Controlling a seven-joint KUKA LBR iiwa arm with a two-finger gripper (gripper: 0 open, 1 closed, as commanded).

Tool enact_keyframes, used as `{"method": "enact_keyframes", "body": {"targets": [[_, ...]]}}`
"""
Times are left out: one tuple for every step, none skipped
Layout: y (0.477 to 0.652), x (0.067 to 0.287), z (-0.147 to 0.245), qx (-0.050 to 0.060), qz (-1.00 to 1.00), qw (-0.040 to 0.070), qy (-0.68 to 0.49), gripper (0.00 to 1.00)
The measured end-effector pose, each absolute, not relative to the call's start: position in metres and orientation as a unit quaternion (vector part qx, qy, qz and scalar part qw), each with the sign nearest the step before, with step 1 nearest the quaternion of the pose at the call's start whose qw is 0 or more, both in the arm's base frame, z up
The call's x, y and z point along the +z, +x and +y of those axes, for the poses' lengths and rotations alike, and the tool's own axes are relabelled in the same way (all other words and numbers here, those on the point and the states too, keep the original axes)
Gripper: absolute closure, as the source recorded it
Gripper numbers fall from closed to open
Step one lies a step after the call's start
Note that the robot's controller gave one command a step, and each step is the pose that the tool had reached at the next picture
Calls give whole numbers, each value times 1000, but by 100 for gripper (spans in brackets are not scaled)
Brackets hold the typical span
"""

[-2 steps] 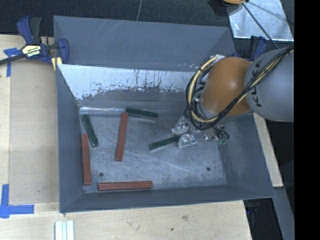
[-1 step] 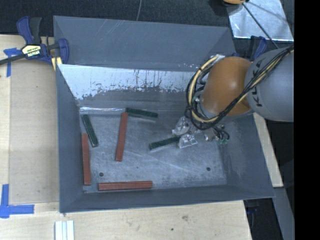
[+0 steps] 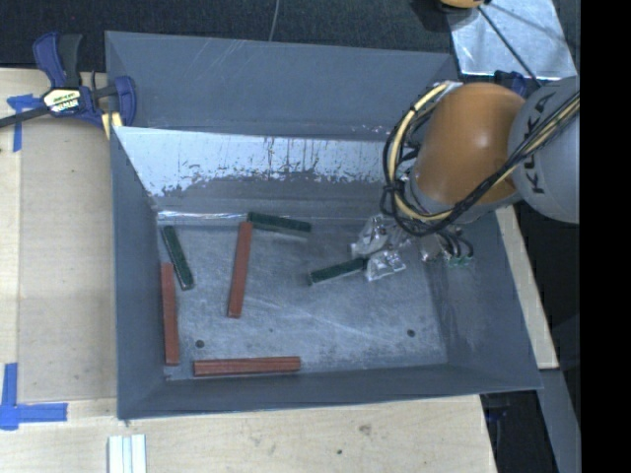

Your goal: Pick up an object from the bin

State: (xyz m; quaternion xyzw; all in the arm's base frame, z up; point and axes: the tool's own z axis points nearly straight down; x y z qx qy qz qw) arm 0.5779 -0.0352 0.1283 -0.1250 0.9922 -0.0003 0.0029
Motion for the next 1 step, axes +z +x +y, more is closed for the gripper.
{"method": "enact_keyframes", "body": {"targets": [[539, 284, -72, -1, 990, 2, -144, 100]]}}
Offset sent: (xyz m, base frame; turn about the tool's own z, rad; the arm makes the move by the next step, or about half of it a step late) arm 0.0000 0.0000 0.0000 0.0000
